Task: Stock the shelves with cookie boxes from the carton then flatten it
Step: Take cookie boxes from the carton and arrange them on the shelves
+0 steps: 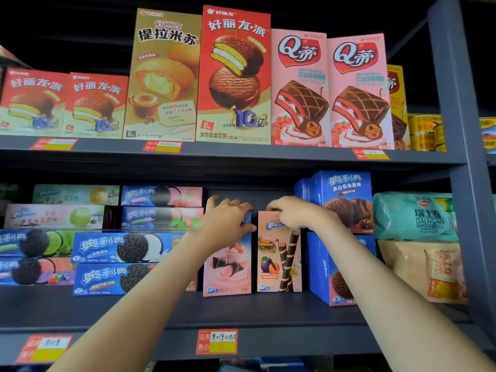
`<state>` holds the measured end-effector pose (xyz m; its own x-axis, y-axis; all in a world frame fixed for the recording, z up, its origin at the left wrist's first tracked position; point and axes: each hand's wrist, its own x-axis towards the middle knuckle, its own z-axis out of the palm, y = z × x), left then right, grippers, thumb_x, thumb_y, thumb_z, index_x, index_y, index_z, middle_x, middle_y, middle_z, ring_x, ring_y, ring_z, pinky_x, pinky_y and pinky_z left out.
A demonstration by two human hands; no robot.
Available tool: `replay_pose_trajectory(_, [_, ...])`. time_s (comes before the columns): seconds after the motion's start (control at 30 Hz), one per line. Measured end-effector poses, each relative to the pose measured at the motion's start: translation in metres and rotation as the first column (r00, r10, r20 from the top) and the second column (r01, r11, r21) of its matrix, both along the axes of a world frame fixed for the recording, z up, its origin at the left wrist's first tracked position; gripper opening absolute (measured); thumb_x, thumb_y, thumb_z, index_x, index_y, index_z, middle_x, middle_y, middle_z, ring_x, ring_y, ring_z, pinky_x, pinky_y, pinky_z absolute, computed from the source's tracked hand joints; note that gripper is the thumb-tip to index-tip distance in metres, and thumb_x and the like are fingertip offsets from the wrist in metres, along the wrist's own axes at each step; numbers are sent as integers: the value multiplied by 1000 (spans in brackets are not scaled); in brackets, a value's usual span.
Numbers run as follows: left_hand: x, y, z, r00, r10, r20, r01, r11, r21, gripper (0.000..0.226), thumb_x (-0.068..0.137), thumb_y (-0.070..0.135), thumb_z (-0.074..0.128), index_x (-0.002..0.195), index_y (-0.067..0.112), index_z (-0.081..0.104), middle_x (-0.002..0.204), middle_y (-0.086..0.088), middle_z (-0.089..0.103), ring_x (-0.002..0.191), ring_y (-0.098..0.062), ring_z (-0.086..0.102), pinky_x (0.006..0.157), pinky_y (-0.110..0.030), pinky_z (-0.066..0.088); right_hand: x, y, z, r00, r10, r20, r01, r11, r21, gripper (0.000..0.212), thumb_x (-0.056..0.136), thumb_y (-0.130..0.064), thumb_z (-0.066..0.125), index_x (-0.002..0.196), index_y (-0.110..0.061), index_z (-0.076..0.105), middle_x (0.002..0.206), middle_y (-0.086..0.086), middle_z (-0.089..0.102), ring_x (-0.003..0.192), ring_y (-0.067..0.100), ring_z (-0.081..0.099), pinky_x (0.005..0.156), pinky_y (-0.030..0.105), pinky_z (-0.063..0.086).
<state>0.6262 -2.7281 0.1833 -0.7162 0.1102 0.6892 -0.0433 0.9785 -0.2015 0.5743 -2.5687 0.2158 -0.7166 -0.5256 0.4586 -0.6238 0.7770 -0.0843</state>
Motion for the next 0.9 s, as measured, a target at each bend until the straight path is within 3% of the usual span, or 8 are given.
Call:
replay_pose_trajectory(0.23, [1, 1, -1, 1000, -11, -15, 12, 1000, 8, 50, 94, 51, 42, 138, 28, 40, 138, 4, 49, 130, -17, 40, 115, -45, 11, 2, 0, 2, 999, -6, 34, 6, 1000, 15, 40, 96, -14, 49, 135, -18, 47, 129, 7, 56, 108, 23, 58, 86, 34, 52])
replay_pose_trajectory(0.37, [1, 5, -3, 999, -11, -31, 11, 1000, 6, 51, 93, 52, 42, 138, 27, 40, 138, 3, 48, 131, -16, 39, 114, -46, 7, 6, 0, 1, 999, 8, 47, -9, 1000, 14, 53, 91, -27, 60, 140, -18, 41, 129, 8, 55, 109, 23, 58, 86, 34, 51])
replay_pose_trajectory(0.57, [2, 5, -8, 998, -16, -66, 17, 1000, 17, 53, 92, 54, 44, 138, 27, 41, 135, 4, 50, 131, -17, 38, 115, -47, 2, 11, 1, 0, 999, 37, -2, -37, 999, 17, 34, 92, -24, 59, 124, -13, 57, 120, 8, 60, 102, 23, 60, 84, 36, 53])
replay_pose_trajectory(0.77, [6, 4, -10, 988, -45, -151, 54, 997, 56, 45, 95, 50, 41, 136, 32, 44, 140, 9, 44, 134, -14, 28, 115, -49, 1, 16, 4, 3, 999, 42, -10, -42, 999, 28, 33, 94, -20, 55, 126, -15, 57, 123, 7, 60, 104, 22, 60, 78, 31, 50])
replay_pose_trajectory(0.9, [5, -2, -13, 992, -44, -121, 51, 998, 49, 45, 95, 46, 43, 138, 32, 40, 143, 9, 40, 136, -15, 25, 115, -48, 1, 22, 7, 3, 998, 60, 1, -60, 997, 40, 31, 94, -22, 56, 123, -16, 59, 122, 5, 61, 104, 21, 60, 74, 28, 46])
